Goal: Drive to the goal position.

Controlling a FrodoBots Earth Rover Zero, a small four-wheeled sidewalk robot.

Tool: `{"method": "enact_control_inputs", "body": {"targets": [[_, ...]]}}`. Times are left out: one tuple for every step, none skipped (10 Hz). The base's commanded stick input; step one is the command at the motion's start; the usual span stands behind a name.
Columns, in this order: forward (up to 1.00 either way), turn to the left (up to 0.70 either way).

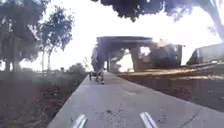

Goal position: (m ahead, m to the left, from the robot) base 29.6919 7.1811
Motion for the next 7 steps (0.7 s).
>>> {"method": "enact_control_inputs", "body": {"targets": [[0.98,-0.1],[0.98,-0.01],[0.98,-0.09],[0.98,-0.17],[0.98,-0.25],[0.98,-0.28],[0.98,0.0]]}}
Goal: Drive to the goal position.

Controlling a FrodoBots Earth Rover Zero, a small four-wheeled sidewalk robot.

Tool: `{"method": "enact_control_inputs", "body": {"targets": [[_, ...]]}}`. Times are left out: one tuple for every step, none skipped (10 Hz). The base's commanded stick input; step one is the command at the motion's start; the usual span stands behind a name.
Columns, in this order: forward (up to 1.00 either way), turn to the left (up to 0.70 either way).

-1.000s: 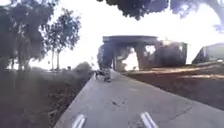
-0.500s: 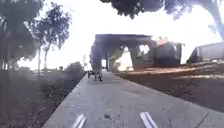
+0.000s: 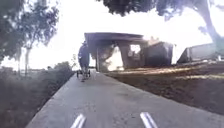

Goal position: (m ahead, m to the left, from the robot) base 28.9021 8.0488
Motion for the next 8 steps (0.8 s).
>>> {"method": "enact_control_inputs", "body": {"targets": [[0.98,0.0],[0.98,0.1],[0.98,0.26],[0.98,0.39],[0.98,0.39],[0.98,0.39],[0.98,0.37],[0.98,0.22]]}}
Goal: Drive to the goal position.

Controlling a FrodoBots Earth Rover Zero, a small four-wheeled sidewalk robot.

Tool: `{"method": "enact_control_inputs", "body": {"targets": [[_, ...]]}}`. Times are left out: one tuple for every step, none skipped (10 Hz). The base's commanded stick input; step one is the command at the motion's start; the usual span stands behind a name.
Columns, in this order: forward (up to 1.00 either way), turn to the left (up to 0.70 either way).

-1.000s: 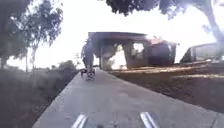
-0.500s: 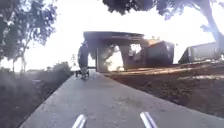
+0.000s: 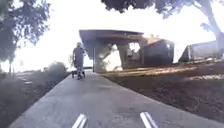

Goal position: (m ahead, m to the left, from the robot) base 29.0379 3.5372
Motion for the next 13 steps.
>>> {"method": "enact_control_inputs", "body": {"targets": [[0.98,0.07],[0.98,0.16],[0.98,0.39],[0.98,0.39],[0.98,0.39],[0.98,0.39],[0.98,0.34],[0.98,0.27],[0.98,0.21],[0.98,0.15],[0.98,0.09],[0.98,0.04],[0.98,0.0]]}}
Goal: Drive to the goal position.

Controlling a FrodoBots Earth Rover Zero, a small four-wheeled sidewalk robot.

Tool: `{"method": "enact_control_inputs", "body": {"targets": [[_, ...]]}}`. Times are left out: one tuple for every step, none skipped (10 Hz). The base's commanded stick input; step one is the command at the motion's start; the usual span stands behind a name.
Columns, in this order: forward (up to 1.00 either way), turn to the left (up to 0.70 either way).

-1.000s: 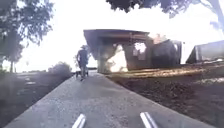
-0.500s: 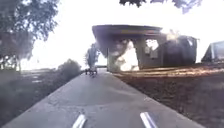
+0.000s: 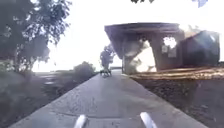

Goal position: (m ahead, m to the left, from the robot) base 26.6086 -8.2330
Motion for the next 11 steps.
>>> {"method": "enact_control_inputs", "body": {"targets": [[0.98,0.0],[0.98,0.0],[0.98,0.0],[0.98,0.0],[0.98,0.0],[0.98,0.0],[0.98,-0.03],[0.98,-0.06],[0.98,-0.1],[0.98,-0.37],[0.98,-0.39]]}}
